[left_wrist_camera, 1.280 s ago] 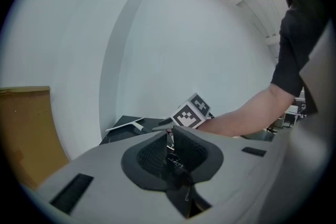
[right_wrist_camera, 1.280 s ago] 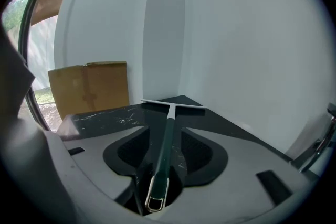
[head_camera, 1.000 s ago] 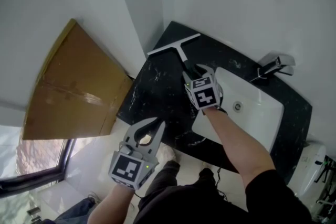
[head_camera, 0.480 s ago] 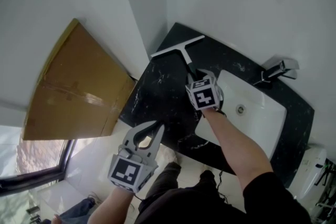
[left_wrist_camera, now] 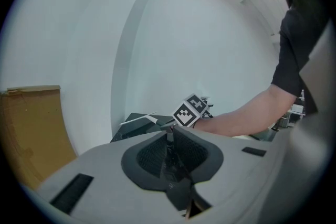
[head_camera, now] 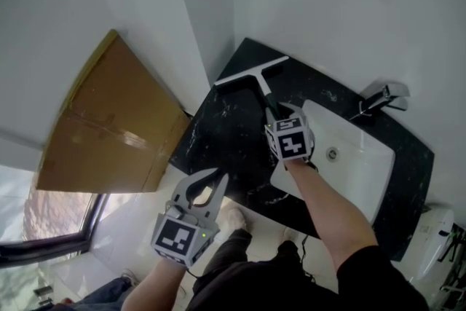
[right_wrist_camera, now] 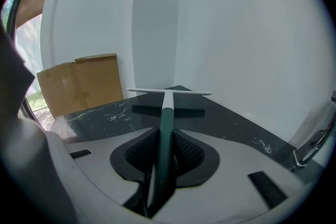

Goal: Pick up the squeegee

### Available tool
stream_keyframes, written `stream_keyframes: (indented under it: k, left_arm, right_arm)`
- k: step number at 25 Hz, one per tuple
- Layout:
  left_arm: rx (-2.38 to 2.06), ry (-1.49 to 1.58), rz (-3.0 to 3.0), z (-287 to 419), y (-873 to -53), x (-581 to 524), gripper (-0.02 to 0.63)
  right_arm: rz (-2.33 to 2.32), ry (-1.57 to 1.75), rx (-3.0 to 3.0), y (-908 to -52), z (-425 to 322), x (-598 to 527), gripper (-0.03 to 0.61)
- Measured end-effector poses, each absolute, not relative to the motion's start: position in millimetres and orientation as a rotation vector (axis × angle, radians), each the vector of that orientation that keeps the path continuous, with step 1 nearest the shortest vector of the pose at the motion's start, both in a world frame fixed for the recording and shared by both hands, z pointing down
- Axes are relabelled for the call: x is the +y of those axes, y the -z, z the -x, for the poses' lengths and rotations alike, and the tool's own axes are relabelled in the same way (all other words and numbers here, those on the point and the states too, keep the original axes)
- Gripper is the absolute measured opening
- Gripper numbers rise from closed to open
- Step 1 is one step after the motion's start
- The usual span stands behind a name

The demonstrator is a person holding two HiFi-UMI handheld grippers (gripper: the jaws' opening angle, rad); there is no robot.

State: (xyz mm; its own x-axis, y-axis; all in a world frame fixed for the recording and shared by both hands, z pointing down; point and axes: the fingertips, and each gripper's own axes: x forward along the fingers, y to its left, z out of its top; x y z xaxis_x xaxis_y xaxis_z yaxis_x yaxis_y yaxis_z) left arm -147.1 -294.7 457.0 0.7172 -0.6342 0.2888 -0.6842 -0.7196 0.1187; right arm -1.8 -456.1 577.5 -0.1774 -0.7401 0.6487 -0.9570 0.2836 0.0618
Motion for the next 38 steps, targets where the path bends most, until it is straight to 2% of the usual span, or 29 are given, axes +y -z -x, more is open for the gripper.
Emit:
stream_keyframes:
  k: [11,22,31,38]
  left_arm:
    - [-1.051,-0.29,-2.786,127,-422,-260,0.044]
    - [-1.232,-0.196,-2.806,65,-379,-152,0.044]
    - [-1.345,-0.217,-2.78,22,-376,-56,0.044]
    - [-1.306,-0.225,-2.822,17,-375,-30,0.044]
  right_arm:
    - [-1.586,-0.415,-2.115,-492,-21,-374,0.085]
    - [-1.503,-0.272,-2.341,-399,-89,-206,0.085]
    - [-1.44,-0.209,-2.443,-375,-156,-88,0.085]
    - [-1.508,-0.181,-2.454,-373,-172,-40,0.086]
